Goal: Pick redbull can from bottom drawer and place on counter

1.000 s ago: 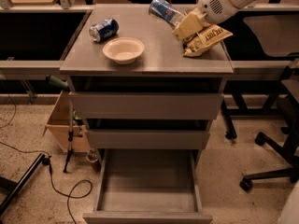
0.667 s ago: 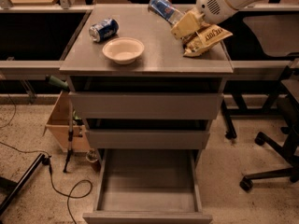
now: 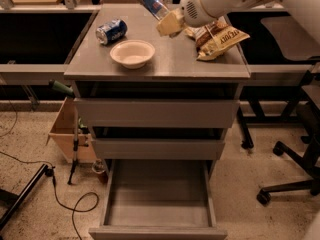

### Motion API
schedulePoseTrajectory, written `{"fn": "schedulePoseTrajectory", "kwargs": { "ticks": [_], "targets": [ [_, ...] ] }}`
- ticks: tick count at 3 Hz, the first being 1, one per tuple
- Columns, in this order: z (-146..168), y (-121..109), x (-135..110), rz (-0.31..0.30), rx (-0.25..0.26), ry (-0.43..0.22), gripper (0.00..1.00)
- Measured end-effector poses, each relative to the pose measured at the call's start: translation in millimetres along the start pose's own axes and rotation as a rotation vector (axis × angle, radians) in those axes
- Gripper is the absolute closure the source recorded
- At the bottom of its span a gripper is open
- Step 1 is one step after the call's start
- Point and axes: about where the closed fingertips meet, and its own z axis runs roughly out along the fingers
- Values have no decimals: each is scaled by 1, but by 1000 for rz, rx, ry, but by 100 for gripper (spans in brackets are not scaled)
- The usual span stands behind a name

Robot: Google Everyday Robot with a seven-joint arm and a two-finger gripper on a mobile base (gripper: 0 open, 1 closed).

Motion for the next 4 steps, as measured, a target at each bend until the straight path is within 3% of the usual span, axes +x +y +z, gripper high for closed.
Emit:
{"fn": "schedulePoseTrajectory", "kwargs": {
  "ticks": [2,4],
  "targets": [
    [50,-32,-39,51,103,-31,100],
    [83,-61,-53,144,240,-40,100]
  ]
}}
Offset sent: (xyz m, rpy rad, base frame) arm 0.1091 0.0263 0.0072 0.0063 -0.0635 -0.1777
